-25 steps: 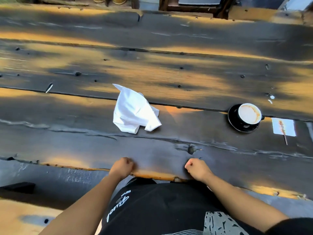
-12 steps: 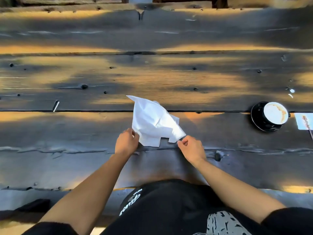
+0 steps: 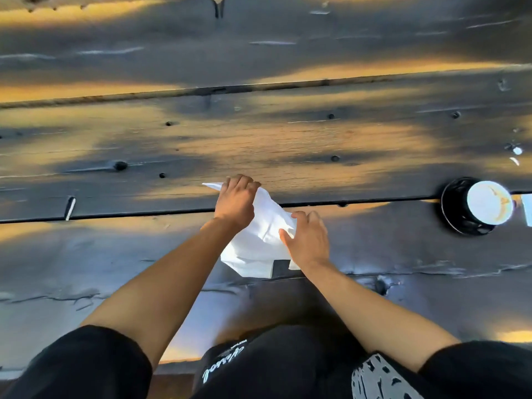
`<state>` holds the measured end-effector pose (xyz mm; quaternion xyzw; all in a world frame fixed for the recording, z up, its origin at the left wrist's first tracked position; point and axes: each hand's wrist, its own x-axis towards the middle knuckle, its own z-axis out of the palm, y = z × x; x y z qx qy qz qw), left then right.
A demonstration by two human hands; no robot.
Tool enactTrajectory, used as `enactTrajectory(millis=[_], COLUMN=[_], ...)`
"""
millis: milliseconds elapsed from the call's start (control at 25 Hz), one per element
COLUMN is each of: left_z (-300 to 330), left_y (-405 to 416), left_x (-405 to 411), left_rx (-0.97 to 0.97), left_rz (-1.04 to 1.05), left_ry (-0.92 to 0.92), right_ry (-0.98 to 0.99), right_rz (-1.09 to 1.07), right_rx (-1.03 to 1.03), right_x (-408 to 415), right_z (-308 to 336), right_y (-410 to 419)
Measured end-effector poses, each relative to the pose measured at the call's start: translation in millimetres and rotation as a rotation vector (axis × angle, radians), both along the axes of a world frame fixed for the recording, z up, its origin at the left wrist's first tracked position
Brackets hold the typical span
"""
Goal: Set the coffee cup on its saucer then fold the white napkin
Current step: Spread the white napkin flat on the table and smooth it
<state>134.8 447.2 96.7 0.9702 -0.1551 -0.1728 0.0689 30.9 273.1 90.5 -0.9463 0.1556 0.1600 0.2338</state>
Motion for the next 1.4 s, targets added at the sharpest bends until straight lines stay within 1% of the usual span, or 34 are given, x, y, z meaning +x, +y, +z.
enactTrajectory(millis=[120, 320, 440, 560, 680, 800, 880, 1000, 1240, 1320, 1400], left_z=[-8, -3, 8, 24, 40, 59, 69, 87, 115, 118, 121], left_y=[5, 28, 46, 63, 78, 88, 96, 105, 122, 128, 131], left_x=[13, 16, 7, -5, -18, -31, -39, -52, -59, -59, -60], left_rx=[0.102, 0.07, 0.074, 0.007, -0.028, -0.106, -0.155, -0.215, -0.241, -0.238, -0.265], left_rz=[-0.027, 0.024, 0.047, 0.008, -0.033, -0.06, -0.081, -0.078, -0.072, -0.079, -0.02], left_ry=[0.096, 0.103, 0.02, -0.102, -0.177, -0.205, -0.216, -0.204, -0.233, -0.261, -0.261], right_ry=[0.04, 0.094, 0.08, 0.035, -0.003, -0.059, -0.056, -0.043, -0.219, -0.225, -0.208], right_rz=[0.04, 0.145, 0.158, 0.134, 0.127, 0.227, 0.289, 0.365, 0.285, 0.183, 0.096], right_rx=[-0.021, -0.068, -0.101, -0.09, -0.037, 0.074, 0.144, 0.176, 0.298, 0.371, 0.471], right_x=[22, 28, 21, 6, -11, -29, -38, -48, -52, -52, -50], right_z=[-6, -5, 1, 14, 35, 53, 63, 77, 101, 113, 124], right_y=[1, -17, -34, -53, -70, -90, -105, -124, -152, -156, -158])
